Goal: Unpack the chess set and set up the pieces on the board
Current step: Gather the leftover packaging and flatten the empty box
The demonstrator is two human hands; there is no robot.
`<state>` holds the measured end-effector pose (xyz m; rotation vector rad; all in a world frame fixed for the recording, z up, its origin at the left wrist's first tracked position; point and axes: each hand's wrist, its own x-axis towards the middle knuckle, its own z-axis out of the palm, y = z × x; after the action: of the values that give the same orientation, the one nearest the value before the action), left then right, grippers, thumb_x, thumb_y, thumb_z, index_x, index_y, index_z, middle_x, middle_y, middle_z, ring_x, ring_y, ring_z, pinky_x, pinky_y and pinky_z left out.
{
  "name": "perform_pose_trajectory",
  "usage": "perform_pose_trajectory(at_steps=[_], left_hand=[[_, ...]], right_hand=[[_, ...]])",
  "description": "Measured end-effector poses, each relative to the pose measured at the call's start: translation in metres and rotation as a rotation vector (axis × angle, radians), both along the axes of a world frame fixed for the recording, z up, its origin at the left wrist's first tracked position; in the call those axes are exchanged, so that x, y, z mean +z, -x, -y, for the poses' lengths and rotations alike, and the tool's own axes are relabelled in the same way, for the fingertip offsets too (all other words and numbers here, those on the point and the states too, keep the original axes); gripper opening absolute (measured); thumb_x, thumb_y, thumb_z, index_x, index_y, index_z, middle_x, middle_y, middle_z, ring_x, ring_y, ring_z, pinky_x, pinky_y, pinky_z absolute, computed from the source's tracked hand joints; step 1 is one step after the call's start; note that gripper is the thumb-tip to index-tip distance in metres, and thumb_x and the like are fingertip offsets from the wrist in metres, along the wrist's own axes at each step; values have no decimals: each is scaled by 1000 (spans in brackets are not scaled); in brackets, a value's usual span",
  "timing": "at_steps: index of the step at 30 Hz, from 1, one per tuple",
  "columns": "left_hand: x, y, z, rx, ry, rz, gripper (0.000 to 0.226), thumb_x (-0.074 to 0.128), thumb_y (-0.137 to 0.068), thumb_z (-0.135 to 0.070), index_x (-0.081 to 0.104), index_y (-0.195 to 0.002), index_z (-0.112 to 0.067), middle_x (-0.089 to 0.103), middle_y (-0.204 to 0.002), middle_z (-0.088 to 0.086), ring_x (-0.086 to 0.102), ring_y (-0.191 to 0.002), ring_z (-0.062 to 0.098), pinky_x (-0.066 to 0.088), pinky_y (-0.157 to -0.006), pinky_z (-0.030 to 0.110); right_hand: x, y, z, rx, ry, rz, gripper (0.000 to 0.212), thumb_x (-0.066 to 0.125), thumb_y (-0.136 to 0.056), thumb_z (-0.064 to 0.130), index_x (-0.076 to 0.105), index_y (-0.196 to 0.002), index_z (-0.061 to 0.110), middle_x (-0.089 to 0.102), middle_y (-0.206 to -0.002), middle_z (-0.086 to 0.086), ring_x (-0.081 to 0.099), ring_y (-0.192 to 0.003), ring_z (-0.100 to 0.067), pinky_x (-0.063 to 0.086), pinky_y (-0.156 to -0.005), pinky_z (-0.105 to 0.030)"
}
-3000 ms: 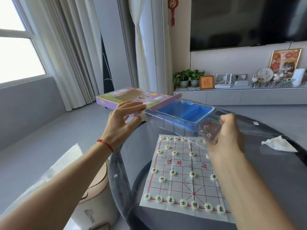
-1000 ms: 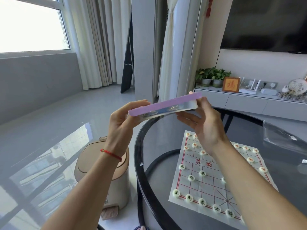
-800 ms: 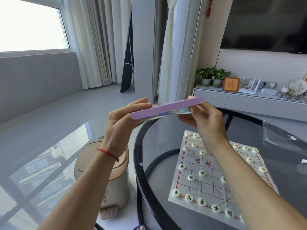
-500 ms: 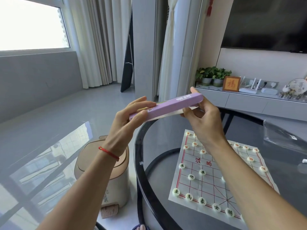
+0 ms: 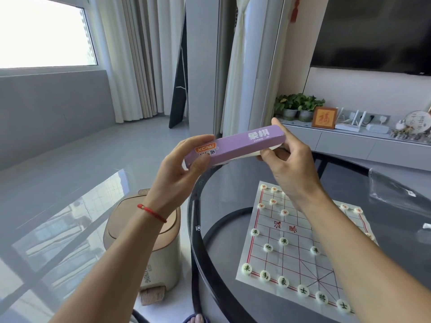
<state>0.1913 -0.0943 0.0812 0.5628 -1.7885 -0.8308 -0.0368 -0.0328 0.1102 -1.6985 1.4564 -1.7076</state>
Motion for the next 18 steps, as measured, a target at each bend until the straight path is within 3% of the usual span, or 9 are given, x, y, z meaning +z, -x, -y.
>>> perform_pose_trajectory(at_steps=[3, 5, 8, 11, 13, 18], left_hand=[[2, 2, -3, -12, -5, 10, 38, 53, -100, -28, 56, -136, -16, 59, -127, 14, 59, -118, 32, 59, -89, 39], [2, 1, -4, -21, -1, 7, 39, 51, -99, -29, 56, -136, -16, 59, -126, 14, 58, -119, 30, 58, -89, 34], [3, 0, -3, -29, 14, 32, 41, 51, -99, -30, 55, -137, -16, 58, -128, 14, 57, -122, 31, 58, -88, 33], [2, -1, -3, -15, 13, 50, 41, 52, -97, -30, 55, -136, -17, 60, -127, 10, 57, -120, 29, 59, -88, 33], [2, -2, -3, -5, 21, 41, 42, 55, -97, -30, 56, -136, -15, 62, -126, 8, 59, -119, 28, 58, -90, 38], [1, -7, -1, -22, -27, -43, 39, 68, -91, -16, 63, -129, -12, 69, -121, 7, 65, -114, 29, 53, -96, 54]], right_hand=[[0, 4, 1, -7, 2, -9, 69, 69, -97, 18, 35, -158, 19, 68, -128, 1, 69, -96, -6, 57, -99, -34], [-2, 5, 2, -16, 0, -26, 69, 70, -96, 18, 36, -157, 21, 68, -115, 5, 65, -85, -4, 58, -96, -33], [-6, 7, 3, -21, -8, -32, 70, 70, -96, 16, 37, -157, 19, 60, -98, 15, 60, -74, -1, 55, -84, -22], [-6, 5, 4, -30, -8, -50, 71, 71, -95, 17, 37, -157, 18, 63, -116, 17, 65, -89, -2, 55, -85, -19], [-6, 4, 3, -32, -10, -48, 72, 72, -95, 17, 36, -158, 17, 65, -127, 8, 66, -103, -6, 55, -91, -21], [-6, 2, 1, -35, -17, -69, 73, 71, -95, 23, 35, -158, 20, 64, -130, 6, 63, -118, -9, 52, -105, -30]])
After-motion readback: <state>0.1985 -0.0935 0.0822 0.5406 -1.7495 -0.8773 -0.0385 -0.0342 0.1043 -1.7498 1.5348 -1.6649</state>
